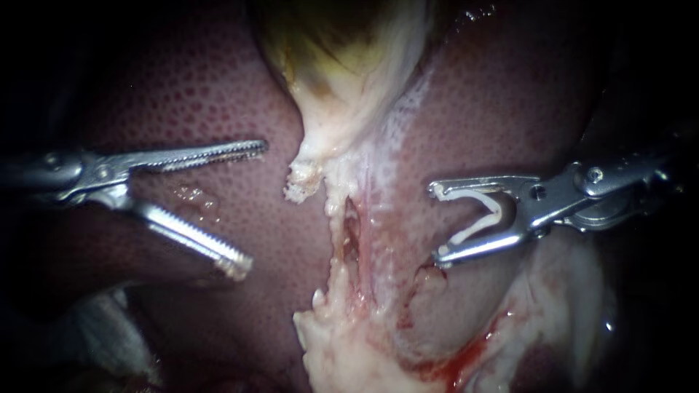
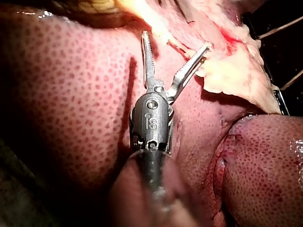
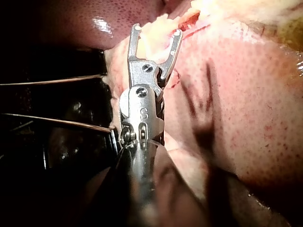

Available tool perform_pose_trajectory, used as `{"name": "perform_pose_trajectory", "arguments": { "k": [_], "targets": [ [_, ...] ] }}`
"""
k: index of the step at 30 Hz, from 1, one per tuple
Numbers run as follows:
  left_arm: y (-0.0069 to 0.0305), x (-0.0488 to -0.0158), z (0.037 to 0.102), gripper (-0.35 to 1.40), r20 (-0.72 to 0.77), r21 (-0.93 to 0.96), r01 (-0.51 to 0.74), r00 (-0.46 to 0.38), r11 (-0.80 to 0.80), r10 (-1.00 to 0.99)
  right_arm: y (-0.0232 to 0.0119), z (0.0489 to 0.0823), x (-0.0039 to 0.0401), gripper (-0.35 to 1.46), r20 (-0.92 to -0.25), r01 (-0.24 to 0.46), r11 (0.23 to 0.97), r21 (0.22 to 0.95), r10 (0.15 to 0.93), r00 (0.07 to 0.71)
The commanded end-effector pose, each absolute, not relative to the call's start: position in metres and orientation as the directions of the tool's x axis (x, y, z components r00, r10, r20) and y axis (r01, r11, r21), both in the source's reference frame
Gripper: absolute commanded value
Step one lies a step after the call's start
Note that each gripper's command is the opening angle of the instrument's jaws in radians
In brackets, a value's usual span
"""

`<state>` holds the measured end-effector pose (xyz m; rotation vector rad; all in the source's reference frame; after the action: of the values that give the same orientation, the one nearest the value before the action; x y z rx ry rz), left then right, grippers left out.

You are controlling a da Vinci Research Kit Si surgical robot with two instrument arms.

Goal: Grabbing gallbladder

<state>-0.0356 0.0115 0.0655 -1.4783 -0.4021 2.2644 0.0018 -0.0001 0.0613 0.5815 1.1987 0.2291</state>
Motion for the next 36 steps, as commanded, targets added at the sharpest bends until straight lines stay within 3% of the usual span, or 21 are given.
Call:
{"name": "perform_pose_trajectory", "arguments": {
  "k": [1,11,13,23,24,25,36],
  "targets": [
    [0.0118,-0.0357,0.066,0.99,-0.793,-0.459,-0.181,-0.357,-0.87,0.493,-0.0001,0.0613,0.0017,0.6,-0.809,0.134,0.833,0.537,0.464,0.362],
    [0.0146,-0.0373,0.0693,0.76,-0.727,-0.571,-0.24,-0.295,-0.785,0.619,-0.0001,0.0613,0.0018,0.6,-0.809,0.134,0.833,0.537,0.464,0.362],
    [0.0146,-0.0377,0.0696,0.57,-0.711,-0.595,-0.241,-0.286,-0.767,0.642,-0.0001,0.0613,0.0018,0.6,-0.809,0.134,0.833,0.537,0.464,0.362],
    [0.0146,-0.0379,0.0703,-0.03,-0.689,-0.625,-0.244,-0.275,-0.742,0.671,-0.0002,0.0612,0.0018,0.6,-0.809,0.134,0.833,0.537,0.464,0.362],
    [0.0145,-0.0378,0.0705,-0.12,-0.689,-0.624,-0.244,-0.276,-0.742,0.67,-0.0002,0.0612,0.0018,0.6,-0.809,0.134,0.833,0.537,0.464,0.362],
    [0.0144,-0.0377,0.0706,-0.33,-0.69,-0.624,-0.243,-0.276,-0.743,0.669,-0.0002,0.0612,0.0018,0.6,-0.809,0.134,0.833,0.537,0.464,0.362],
    [0.014,-0.0363,0.07,-0.35,-0.679,-0.646,-0.217,-0.275,-0.732,0.681,-0.0002,0.0611,0.0018,0.6,-0.809,0.134,0.833,0.537,0.464,0.362]
  ]
}}
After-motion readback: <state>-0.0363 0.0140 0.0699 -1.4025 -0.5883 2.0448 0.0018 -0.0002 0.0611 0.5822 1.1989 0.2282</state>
